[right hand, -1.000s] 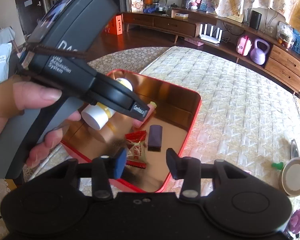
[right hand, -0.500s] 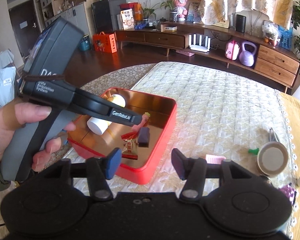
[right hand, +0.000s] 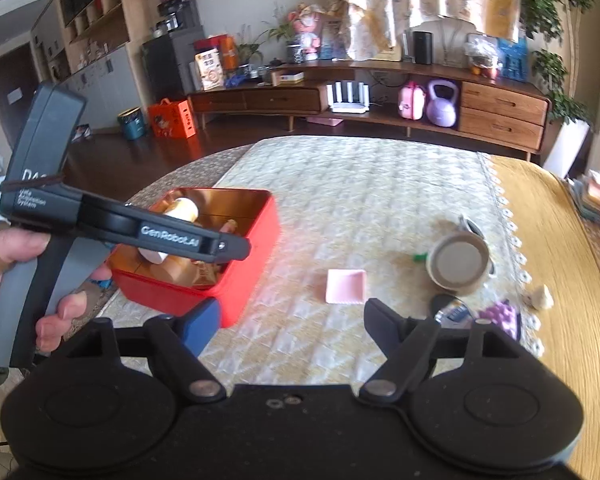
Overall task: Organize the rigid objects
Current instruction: 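Grasp the pink soap dish with the left tool while the right tool grasps the silver nail clipper, then carry the soap dish with the left tool while the right tool carries the clipper into the red tin box, then open the left tool releasing the soap dish while the right tool releases the clipper, then move the left tool to the round tan lid while the right tool approaches the purple hedgehog toy, then grasp the round tan lid with the left tool while the right tool grasps the purple hedgehog toy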
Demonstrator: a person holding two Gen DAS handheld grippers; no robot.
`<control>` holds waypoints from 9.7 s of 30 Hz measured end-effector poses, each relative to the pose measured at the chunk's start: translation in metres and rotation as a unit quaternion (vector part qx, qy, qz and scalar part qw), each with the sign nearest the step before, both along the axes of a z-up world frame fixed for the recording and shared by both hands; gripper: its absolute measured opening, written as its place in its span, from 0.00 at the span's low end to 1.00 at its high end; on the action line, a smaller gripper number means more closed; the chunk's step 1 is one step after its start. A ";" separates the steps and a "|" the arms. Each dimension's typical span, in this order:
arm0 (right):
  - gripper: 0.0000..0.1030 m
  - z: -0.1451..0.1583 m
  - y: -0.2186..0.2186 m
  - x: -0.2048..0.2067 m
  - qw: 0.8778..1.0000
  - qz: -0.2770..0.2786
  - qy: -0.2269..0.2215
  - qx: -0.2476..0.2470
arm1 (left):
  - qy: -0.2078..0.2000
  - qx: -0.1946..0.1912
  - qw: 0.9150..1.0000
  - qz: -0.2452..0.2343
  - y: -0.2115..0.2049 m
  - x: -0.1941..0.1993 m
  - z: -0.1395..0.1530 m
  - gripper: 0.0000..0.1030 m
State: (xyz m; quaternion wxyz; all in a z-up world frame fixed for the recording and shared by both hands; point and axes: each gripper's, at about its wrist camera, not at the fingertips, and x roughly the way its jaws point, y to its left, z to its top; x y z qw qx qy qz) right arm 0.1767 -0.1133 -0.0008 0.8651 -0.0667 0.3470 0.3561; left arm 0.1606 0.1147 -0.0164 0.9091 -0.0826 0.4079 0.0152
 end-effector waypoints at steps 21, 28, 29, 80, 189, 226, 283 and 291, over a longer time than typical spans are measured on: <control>1.00 -0.041 -0.100 0.012 0.995 -0.099 -0.013 0.002 | 0.021 0.005 1.000 0.005 -0.079 0.033 -0.035 0.81; 0.99 -0.065 -0.112 0.034 0.994 -0.109 0.001 -0.012 | 0.043 0.012 0.999 0.029 -0.086 0.058 -0.058 0.81; 0.97 -0.068 -0.113 0.037 0.994 -0.108 0.003 -0.015 | 0.047 0.011 0.998 0.033 -0.086 0.061 -0.061 0.81; 0.10 -0.105 -0.092 0.063 0.995 -0.065 0.003 -0.074 | 0.047 0.043 0.997 0.040 -0.083 0.084 -0.090 0.44; 0.35 -0.058 0.173 0.009 0.991 0.117 -0.036 -0.061 | 0.088 0.049 0.991 0.092 0.116 0.082 -0.064 0.48; 0.97 -0.021 0.003 0.003 0.999 -0.034 -0.022 0.022 | -0.005 0.019 0.999 0.037 0.017 0.005 0.000 0.80; 0.92 -0.100 -0.110 0.116 0.994 -0.106 0.029 0.015 | 0.042 -0.055 0.992 -0.101 -0.151 0.190 -0.075 0.80; 0.84 -0.112 -0.107 0.130 0.991 -0.122 0.046 0.017 | 0.036 -0.072 0.990 -0.115 -0.151 0.197 -0.083 0.80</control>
